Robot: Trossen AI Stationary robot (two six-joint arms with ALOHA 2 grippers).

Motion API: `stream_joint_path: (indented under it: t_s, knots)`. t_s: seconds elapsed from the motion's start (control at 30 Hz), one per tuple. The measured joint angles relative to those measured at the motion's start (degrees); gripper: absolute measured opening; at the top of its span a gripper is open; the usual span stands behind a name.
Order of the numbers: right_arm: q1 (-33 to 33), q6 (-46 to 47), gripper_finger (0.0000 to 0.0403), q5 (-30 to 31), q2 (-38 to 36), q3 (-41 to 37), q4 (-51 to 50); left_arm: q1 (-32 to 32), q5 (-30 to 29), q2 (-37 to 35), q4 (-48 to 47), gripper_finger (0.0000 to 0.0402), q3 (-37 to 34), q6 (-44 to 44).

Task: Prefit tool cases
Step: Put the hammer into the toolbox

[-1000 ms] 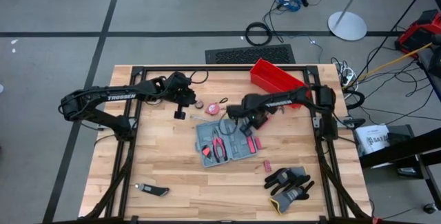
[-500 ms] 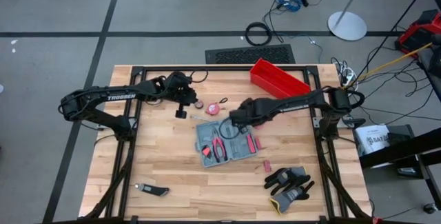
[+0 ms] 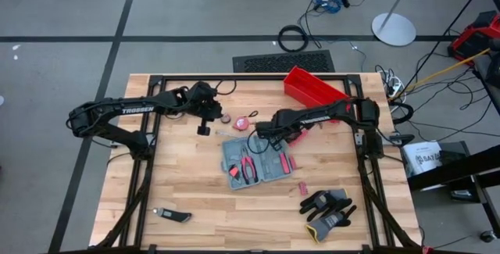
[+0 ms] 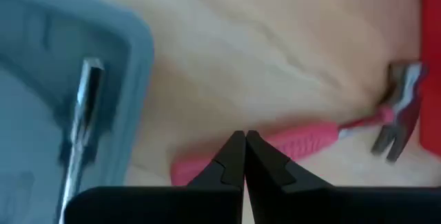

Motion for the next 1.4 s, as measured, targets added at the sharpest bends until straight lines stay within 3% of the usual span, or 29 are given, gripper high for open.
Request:
stream_joint_path:
  t_s: [0.23,0.4,0.63,0.93,1.0,1.2,1.4]
  knots:
    - [4.9,6.8,0.0000,-3.2,0.0,0.0,-10.6,0.0,0.0,0.0,-0.2,0.0002,0.0,-0.1]
    - [6.7,16.1,0.0006,-1.1,-0.6,0.0,-7.9,0.0,0.0,0.0,0.4,0.0002,0.0,-0.1]
    - [5.3,21.6,0.0080,-0.2,-0.6,0.0,-3.3,0.0,0.0,0.0,0.6,0.0002,0.0,0.4]
    - [1.1,39.2,0.0191,-1.5,-0.6,0.0,-0.9,0.0,0.0,0.0,0.7,0.0002,0.0,0.4]
    - [0.7,40.4,0.0203,-0.1,0.0,0.0,1.7,0.0,0.0,0.0,0.7,0.0002,0.0,0.4]
    - [0.9,45.4,0.0210,-4.9,1.6,-0.8,-0.9,0.0,0.4,0.0,0.8,0.0002,0.0,0.1]
    - [2.3,46.9,0.0210,-5.8,1.2,-5.9,3.2,-1.1,5.3,0.0,0.7,0.0002,0.0,-0.2]
